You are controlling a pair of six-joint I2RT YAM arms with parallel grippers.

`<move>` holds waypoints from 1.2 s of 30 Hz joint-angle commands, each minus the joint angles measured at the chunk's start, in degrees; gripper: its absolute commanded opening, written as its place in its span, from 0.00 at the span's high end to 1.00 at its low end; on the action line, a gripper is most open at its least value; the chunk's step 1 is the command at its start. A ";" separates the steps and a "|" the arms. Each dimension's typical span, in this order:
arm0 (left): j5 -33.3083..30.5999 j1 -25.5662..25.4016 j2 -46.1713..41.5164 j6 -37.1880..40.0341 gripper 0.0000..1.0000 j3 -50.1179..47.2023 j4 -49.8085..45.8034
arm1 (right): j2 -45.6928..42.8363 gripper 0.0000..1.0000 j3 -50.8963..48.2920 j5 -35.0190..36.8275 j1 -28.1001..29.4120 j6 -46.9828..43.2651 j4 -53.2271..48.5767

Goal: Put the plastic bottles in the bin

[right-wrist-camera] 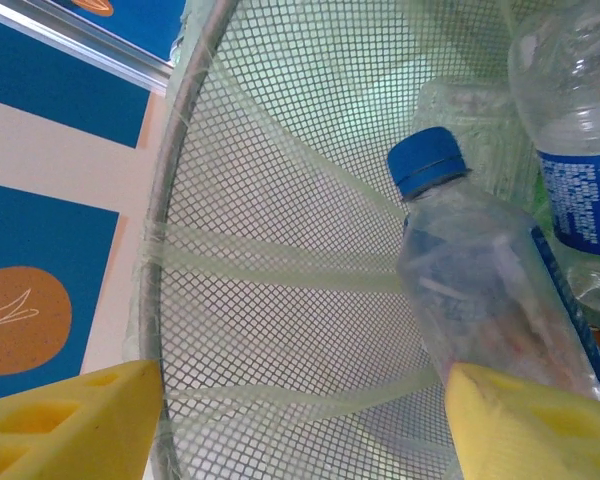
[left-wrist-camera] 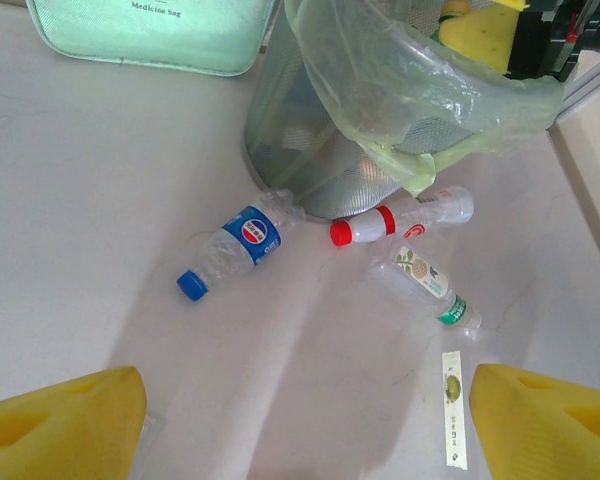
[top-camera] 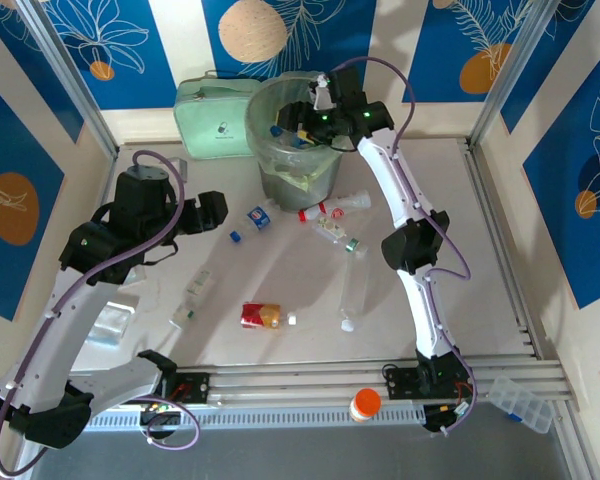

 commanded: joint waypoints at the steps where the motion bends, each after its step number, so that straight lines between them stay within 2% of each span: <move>1: -0.74 0.33 -0.37 0.11 0.16 -0.30 -0.82 | -0.31 0.25 1.85 -1.50 -0.44 0.47 -1.39; 10: -0.63 0.42 -0.28 0.53 0.16 -0.04 -0.77 | -5.05 0.29 3.35 -0.15 -0.76 -3.18 -1.73; 19: -0.64 0.41 0.29 3.37 0.15 1.34 -0.86 | -14.40 0.31 2.56 2.80 0.28 -8.21 -4.28; 22: 0.12 0.41 1.00 4.28 0.15 2.22 -0.92 | -18.59 0.33 -0.43 4.32 1.36 -8.92 -5.96; 25: 3.63 0.41 2.25 4.51 0.14 2.77 -0.90 | -24.65 0.34 -7.69 7.25 4.04 -11.34 -7.25; 29: 4.79 0.41 3.91 4.92 0.12 1.68 -1.27 | -35.66 0.34 -23.19 11.06 8.02 -12.42 -5.43; 33: 9.10 1.75 5.47 4.80 0.10 -2.58 2.18 | -48.74 0.33 -42.97 10.56 9.44 -9.85 -0.36; 36: 10.93 2.73 7.36 4.28 0.10 -5.46 4.91 | -56.17 0.33 -53.05 10.02 9.18 -7.68 -0.74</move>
